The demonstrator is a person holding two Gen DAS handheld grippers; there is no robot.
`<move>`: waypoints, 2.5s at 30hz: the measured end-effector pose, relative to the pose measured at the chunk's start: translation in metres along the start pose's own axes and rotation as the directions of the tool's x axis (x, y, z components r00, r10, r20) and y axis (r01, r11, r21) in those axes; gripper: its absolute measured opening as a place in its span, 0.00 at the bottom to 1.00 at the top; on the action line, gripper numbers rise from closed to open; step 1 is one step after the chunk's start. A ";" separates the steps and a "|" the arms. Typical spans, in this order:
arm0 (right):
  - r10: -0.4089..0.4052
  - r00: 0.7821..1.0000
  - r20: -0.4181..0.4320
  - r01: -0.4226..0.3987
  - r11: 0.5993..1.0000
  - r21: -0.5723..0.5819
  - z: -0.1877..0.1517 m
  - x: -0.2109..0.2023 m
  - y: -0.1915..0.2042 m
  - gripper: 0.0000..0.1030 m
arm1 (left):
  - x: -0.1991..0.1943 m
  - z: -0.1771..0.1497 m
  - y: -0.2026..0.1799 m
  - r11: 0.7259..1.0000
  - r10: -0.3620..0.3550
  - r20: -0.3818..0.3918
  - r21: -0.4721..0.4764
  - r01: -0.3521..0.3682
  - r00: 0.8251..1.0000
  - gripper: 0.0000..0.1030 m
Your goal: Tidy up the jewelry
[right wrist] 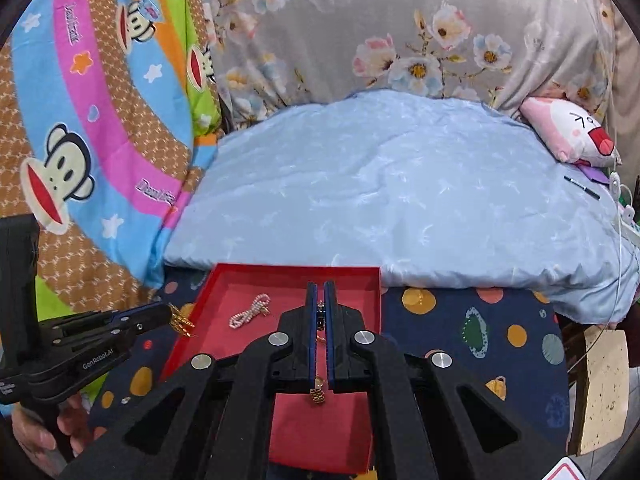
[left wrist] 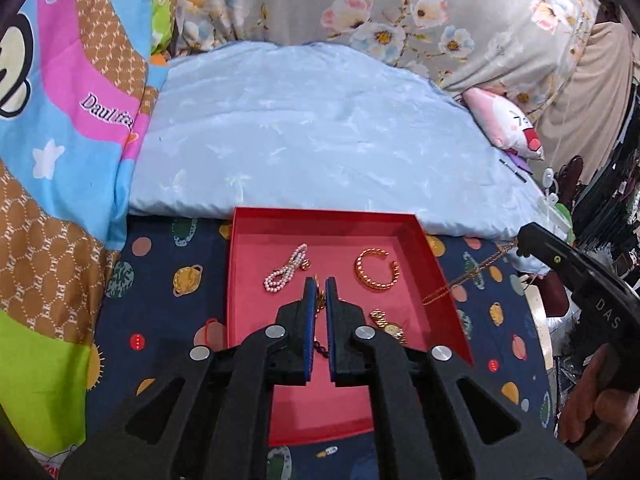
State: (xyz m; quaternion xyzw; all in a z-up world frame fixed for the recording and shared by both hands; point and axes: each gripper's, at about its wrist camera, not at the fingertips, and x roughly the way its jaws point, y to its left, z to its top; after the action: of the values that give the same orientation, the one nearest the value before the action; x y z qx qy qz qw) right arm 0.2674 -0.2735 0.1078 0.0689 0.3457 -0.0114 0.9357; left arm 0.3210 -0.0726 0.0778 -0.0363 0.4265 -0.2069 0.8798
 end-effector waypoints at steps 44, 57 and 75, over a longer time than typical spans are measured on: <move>-0.067 0.993 -0.100 0.071 0.997 0.035 -0.198 -0.161 0.027 0.41 | -0.123 -0.180 0.021 0.993 0.119 -0.034 0.007 -0.118 0.992 0.54; -0.059 0.974 -0.217 0.080 0.993 0.087 -0.265 -0.165 0.024 0.41 | -0.105 -0.254 0.026 0.979 0.204 -0.122 0.044 -0.200 0.971 0.54; -0.049 0.962 -0.267 0.079 0.991 0.104 -0.287 -0.153 0.024 0.41 | -0.073 -0.273 0.024 0.975 0.222 -0.113 0.045 -0.218 0.968 0.28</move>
State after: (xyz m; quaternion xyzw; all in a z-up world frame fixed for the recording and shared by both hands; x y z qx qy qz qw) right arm -0.0320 -0.2148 -0.0056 0.1119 0.4681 -0.0521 0.8750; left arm 0.0803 0.0086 -0.0473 0.0378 0.4755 -0.1168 0.8711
